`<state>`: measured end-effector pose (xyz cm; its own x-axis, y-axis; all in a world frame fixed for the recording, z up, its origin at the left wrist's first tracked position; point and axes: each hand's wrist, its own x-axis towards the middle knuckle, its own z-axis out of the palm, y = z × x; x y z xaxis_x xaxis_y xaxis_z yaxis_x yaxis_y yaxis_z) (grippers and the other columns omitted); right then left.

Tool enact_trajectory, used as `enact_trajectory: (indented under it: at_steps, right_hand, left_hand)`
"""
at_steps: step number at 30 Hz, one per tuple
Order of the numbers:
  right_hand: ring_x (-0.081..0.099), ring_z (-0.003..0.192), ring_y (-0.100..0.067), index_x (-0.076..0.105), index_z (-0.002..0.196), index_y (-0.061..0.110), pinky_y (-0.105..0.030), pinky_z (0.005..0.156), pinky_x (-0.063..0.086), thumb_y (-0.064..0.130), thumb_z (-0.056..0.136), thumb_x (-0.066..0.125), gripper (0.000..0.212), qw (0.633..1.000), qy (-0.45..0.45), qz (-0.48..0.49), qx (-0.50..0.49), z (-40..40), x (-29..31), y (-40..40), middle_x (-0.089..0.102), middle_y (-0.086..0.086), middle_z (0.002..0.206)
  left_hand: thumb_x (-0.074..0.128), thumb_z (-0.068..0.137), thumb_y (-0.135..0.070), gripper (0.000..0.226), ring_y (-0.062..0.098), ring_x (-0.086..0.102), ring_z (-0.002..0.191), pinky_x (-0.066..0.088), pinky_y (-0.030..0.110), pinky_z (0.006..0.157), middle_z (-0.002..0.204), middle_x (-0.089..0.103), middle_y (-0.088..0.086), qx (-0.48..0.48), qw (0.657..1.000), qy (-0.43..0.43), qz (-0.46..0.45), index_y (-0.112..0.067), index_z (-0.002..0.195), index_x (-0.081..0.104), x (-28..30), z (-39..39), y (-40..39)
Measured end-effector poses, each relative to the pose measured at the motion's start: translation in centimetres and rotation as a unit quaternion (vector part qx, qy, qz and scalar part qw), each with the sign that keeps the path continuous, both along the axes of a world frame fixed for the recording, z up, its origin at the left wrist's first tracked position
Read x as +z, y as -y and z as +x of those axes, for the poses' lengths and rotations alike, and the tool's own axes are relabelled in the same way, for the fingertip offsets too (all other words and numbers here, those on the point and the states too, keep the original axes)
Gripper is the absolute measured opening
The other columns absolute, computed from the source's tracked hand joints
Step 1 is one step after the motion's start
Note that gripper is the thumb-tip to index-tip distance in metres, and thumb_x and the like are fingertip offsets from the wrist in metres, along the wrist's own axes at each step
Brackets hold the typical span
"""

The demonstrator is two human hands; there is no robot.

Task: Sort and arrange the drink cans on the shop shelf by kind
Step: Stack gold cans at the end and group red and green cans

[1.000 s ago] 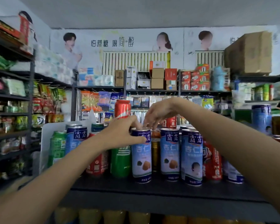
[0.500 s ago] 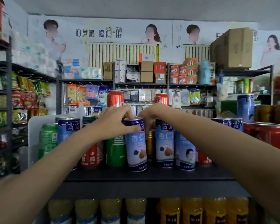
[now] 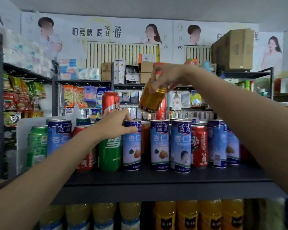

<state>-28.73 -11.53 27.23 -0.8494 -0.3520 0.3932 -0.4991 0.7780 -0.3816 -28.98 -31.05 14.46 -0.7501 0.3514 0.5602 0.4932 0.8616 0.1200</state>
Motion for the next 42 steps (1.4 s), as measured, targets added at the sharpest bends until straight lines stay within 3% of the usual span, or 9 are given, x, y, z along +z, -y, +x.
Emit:
enact_trajectory:
  at_steps: [3, 5, 9, 14, 17, 23, 30, 39, 42]
  right_hand:
    - [0.054, 0.098, -0.022, 0.045, 0.105, 0.018, -0.028, 0.070, 0.053, 0.017, 0.077, 0.070, 0.037, 0.995, -0.064, -0.078, 0.005, 2.6, 0.9, -4.2, 0.050, -0.005, 0.112]
    - [0.055, 0.092, -0.018, 0.046, 0.104, 0.019, -0.025, 0.066, 0.051, 0.020, 0.080, 0.067, 0.032, 0.987, -0.109, -0.116, -0.005, 4.6, 0.9, -7.9, 0.052, -0.003, 0.103]
    - [0.054, 0.098, -0.022, 0.047, 0.106, 0.019, -0.038, 0.085, 0.049, 0.026, 0.080, 0.064, 0.031, 0.978, -0.160, -0.115, -0.073, 8.5, 0.3, -16.1, 0.051, -0.007, 0.109]
    - [0.053, 0.093, -0.023, 0.049, 0.110, 0.014, -0.032, 0.073, 0.048, 0.021, 0.082, 0.064, 0.033, 0.974, -0.153, -0.068, -0.151, 12.0, -1.4, -26.8, 0.052, -0.005, 0.102]
    - [0.050, 0.096, -0.023, 0.051, 0.111, 0.011, -0.031, 0.071, 0.046, 0.019, 0.081, 0.066, 0.034, 0.975, -0.119, -0.013, -0.188, 12.3, -3.2, -32.9, 0.051, -0.008, 0.111]
    - [0.051, 0.099, -0.019, 0.053, 0.085, 0.030, -0.034, 0.078, 0.044, 0.022, 0.073, 0.073, 0.025, 0.981, -0.078, 0.029, -0.178, 11.1, -7.9, -42.1, 0.054, 0.000, 0.104]
    - [0.050, 0.101, -0.022, 0.052, 0.098, 0.019, -0.038, 0.083, 0.046, 0.023, 0.075, 0.072, 0.030, 0.969, -0.050, 0.062, -0.235, 10.9, -9.6, -49.1, 0.051, -0.004, 0.109]
    - [0.051, 0.075, -0.023, 0.050, 0.106, 0.014, -0.027, 0.058, 0.042, 0.027, 0.084, 0.064, 0.029, 0.939, -0.123, -0.180, -0.265, 11.5, -7.8, -55.3, 0.051, -0.011, 0.092]
    - [0.051, 0.071, -0.023, 0.049, 0.102, 0.012, -0.026, 0.051, 0.039, 0.029, 0.082, 0.067, 0.031, 0.938, -0.146, -0.128, -0.286, 10.9, -6.9, -55.7, 0.054, -0.014, 0.094]
  left_hand:
    - [0.061, 0.082, -0.044, 0.034, 0.021, 0.052, 0.105, 0.032, 0.037, 0.101, 0.103, 0.054, -0.003, 0.064, 0.998, -0.016, -0.018, -0.019, 0.101, 0.048, 0.4, 0.2, -0.8]
    - [0.062, 0.083, -0.039, 0.039, 0.025, 0.047, 0.117, 0.030, 0.041, 0.105, 0.120, 0.054, 0.004, 0.069, 0.993, -0.076, 0.057, -0.016, 0.112, 0.051, 1.1, 1.1, -2.7]
    - [0.059, 0.087, -0.020, 0.021, 0.027, 0.052, 0.105, 0.039, 0.040, 0.095, 0.119, 0.057, 0.006, -0.022, 0.957, -0.195, 0.214, -0.014, 0.107, 0.056, 2.6, 3.4, -10.4]
    - [0.058, 0.086, -0.019, 0.021, 0.020, 0.048, 0.110, 0.033, 0.029, 0.089, 0.112, 0.056, -0.001, -0.133, 0.955, -0.212, 0.157, -0.015, 0.107, 0.055, 1.3, 4.0, -22.6]
    - [0.059, 0.086, -0.026, 0.029, 0.019, 0.049, 0.112, 0.035, 0.036, 0.098, 0.117, 0.056, -0.001, -0.167, 0.963, -0.175, 0.116, -0.016, 0.112, 0.054, 0.5, 3.5, -29.5]
    - [0.056, 0.086, -0.047, 0.047, 0.020, 0.050, 0.115, 0.032, 0.035, 0.098, 0.125, 0.056, -0.002, -0.081, 0.992, -0.092, 0.009, -0.020, 0.124, 0.048, -0.7, 2.0, -39.1]
    - [0.054, 0.084, -0.052, 0.047, 0.020, 0.047, 0.118, 0.024, 0.040, 0.106, 0.125, 0.055, -0.004, -0.035, 0.995, -0.092, 0.017, -0.022, 0.119, 0.050, -1.6, 1.2, -43.8]
    - [0.053, 0.086, -0.050, 0.044, 0.020, 0.051, 0.115, 0.015, 0.040, 0.109, 0.121, 0.058, -0.003, 0.012, 0.994, -0.110, 0.002, -0.022, 0.120, 0.048, -2.1, 1.3, -47.0]
    - [0.055, 0.086, -0.044, 0.042, 0.020, 0.049, 0.117, 0.016, 0.039, 0.109, 0.123, 0.056, -0.003, 0.008, 0.992, -0.124, 0.037, -0.022, 0.120, 0.047, -2.4, 1.4, -47.2]
